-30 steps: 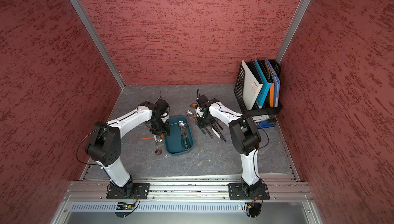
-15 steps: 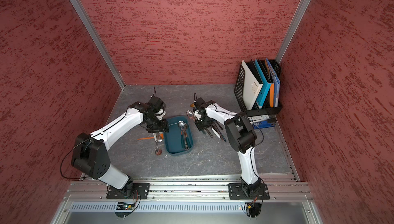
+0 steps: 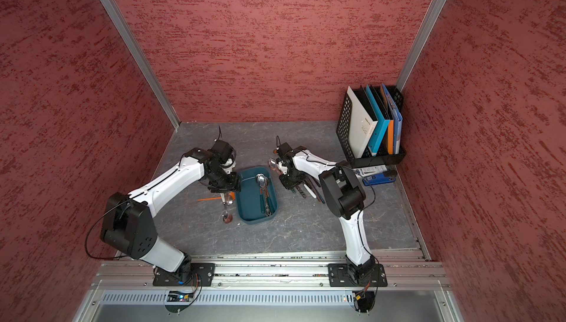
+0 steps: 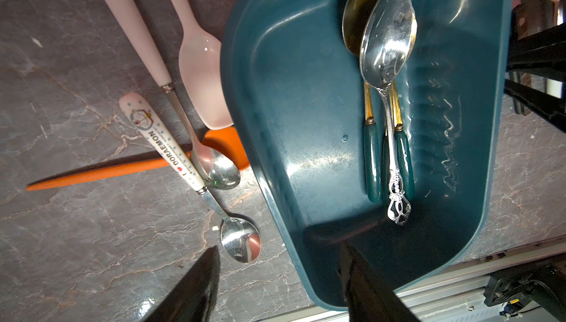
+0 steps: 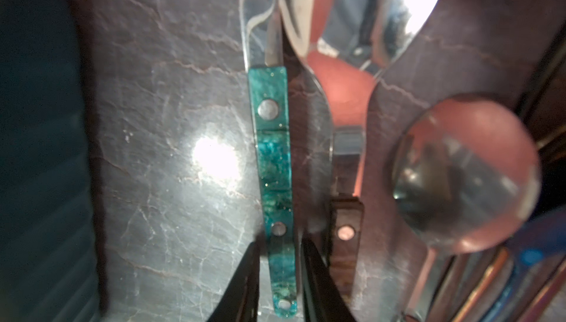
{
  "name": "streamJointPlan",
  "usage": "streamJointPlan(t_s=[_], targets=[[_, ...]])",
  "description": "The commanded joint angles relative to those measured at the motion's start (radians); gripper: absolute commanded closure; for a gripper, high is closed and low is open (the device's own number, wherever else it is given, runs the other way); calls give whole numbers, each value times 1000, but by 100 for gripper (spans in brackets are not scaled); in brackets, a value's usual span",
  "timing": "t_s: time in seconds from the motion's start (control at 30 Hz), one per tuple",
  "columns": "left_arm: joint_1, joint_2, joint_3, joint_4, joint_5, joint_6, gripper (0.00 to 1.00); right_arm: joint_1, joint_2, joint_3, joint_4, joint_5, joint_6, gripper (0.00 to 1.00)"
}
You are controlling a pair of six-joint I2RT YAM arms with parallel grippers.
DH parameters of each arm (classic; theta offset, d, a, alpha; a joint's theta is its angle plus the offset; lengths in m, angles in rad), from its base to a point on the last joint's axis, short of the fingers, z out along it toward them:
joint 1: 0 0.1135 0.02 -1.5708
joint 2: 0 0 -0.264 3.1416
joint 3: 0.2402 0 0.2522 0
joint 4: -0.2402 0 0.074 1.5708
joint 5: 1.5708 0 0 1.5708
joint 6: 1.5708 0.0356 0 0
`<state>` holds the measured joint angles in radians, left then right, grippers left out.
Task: Put the spoon into the storage box
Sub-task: Move the storage box to the center of the board, then pick up the spoon from the center of the board.
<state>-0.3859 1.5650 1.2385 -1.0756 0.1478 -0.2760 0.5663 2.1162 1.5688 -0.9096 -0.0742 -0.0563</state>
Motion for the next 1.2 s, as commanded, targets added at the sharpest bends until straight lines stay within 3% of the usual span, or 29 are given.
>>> streamJointPlan(t_s=[0.0, 0.53, 1.0, 1.17], targets=[[13, -25, -23, 20, -13, 0, 34, 17, 53, -2, 6, 45, -26, 77], [61, -66, -77, 44, 5, 17, 34, 38, 26, -40, 43, 2, -20, 94], [96, -108, -118, 69, 24, 19, 34, 38, -70, -22, 75, -121, 52, 98], [101, -114, -128, 82, 33, 12, 34, 38, -93, 1, 49, -106, 73, 99]])
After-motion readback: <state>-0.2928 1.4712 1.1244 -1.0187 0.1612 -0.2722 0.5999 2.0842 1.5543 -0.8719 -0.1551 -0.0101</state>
